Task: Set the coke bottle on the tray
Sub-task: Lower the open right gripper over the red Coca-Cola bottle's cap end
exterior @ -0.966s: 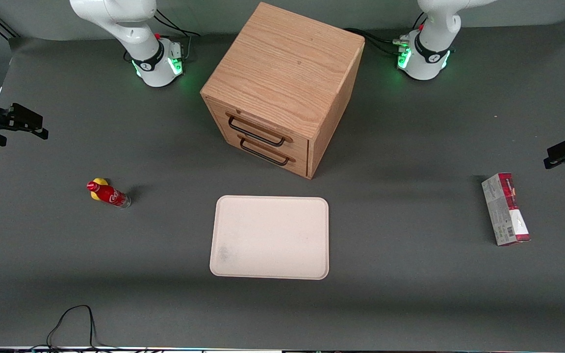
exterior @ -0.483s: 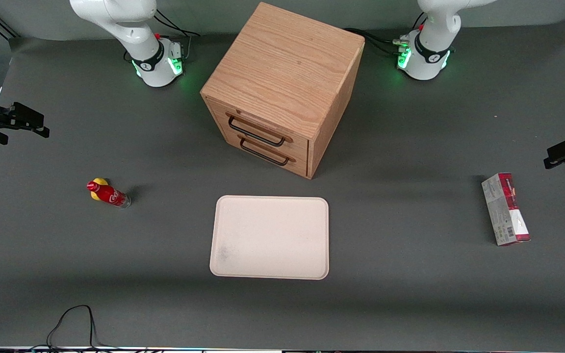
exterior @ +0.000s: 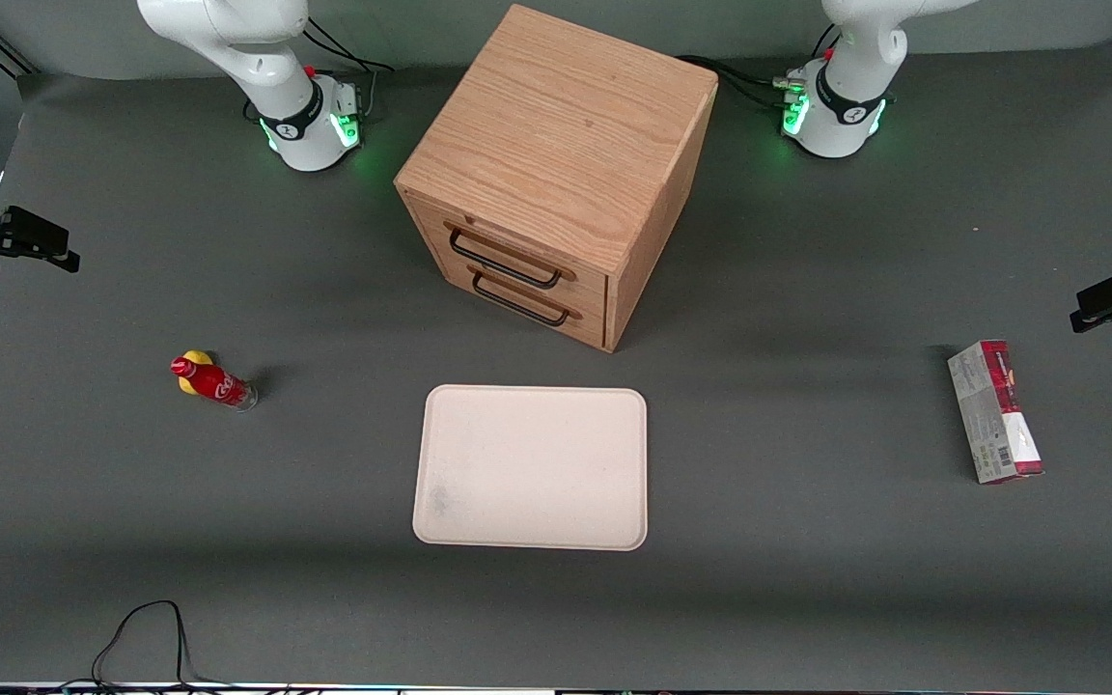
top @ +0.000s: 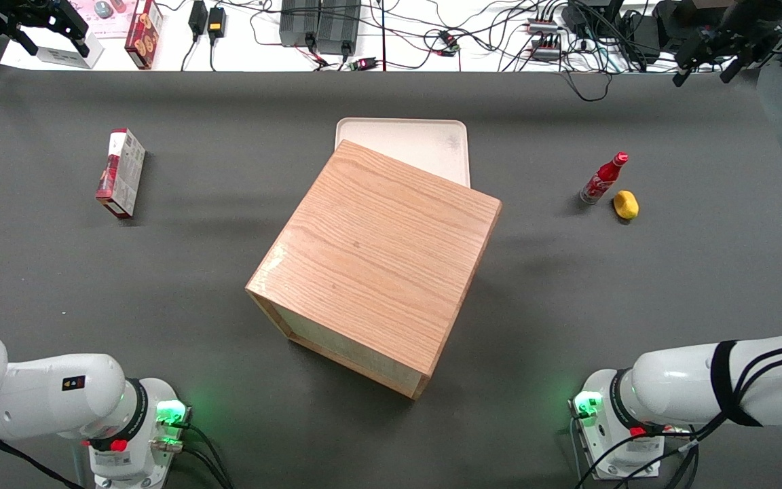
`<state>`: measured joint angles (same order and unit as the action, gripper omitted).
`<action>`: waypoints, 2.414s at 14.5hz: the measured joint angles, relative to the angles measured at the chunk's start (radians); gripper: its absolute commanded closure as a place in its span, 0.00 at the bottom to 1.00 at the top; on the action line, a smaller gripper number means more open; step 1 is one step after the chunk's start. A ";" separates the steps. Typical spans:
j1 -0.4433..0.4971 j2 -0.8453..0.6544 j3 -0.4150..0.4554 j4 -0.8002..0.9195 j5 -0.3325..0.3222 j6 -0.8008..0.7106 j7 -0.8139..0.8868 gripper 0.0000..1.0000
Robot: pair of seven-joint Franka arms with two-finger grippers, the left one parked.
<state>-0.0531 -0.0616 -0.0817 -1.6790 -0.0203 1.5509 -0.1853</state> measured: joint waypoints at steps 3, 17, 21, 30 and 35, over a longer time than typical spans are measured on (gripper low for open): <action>0.000 -0.003 -0.020 -0.010 0.000 0.000 -0.006 0.00; 0.005 -0.001 -0.019 -0.348 0.000 0.413 -0.014 0.00; 0.006 0.002 -0.019 -0.463 0.000 0.558 -0.015 0.00; 0.022 0.113 -0.019 -0.508 0.015 0.716 -0.022 0.00; 0.023 0.155 -0.019 -0.509 0.015 0.744 -0.023 0.00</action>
<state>-0.0303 0.0932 -0.1007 -2.1883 -0.0048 2.2952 -0.2084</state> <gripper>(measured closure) 0.000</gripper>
